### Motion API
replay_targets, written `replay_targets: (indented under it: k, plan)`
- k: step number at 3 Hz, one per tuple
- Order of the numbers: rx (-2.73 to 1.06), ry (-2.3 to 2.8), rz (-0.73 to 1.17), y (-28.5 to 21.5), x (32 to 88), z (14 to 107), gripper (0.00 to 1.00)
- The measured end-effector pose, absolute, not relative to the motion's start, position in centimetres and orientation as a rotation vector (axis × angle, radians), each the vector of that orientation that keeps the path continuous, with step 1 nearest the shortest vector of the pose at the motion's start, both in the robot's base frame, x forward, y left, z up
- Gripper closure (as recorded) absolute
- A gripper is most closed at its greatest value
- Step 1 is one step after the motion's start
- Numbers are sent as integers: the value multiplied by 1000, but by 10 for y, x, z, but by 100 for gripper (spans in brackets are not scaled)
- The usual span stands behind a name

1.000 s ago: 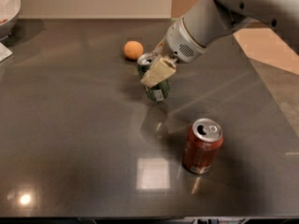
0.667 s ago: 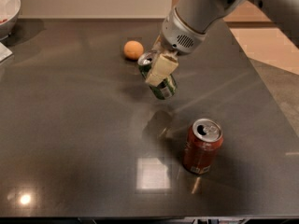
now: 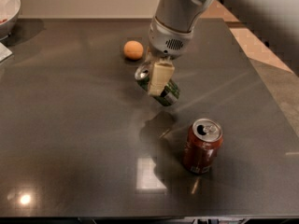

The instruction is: Knock green can over

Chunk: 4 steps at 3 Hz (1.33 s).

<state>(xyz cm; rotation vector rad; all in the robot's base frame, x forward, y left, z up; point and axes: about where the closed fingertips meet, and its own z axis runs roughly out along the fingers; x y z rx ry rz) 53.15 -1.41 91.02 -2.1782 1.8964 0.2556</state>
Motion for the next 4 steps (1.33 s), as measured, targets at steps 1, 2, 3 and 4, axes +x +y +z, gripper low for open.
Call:
replay_targets:
  k: [1,2,3,4]
  plan:
    - [-2270,1871,229,-9,529,900,35]
    - [-2327,1860,206,-4,528,889,12]
    - [-2393,1836,192,-1,531,874,0]
    - [-2393,1836,192,-1,531,874,0]
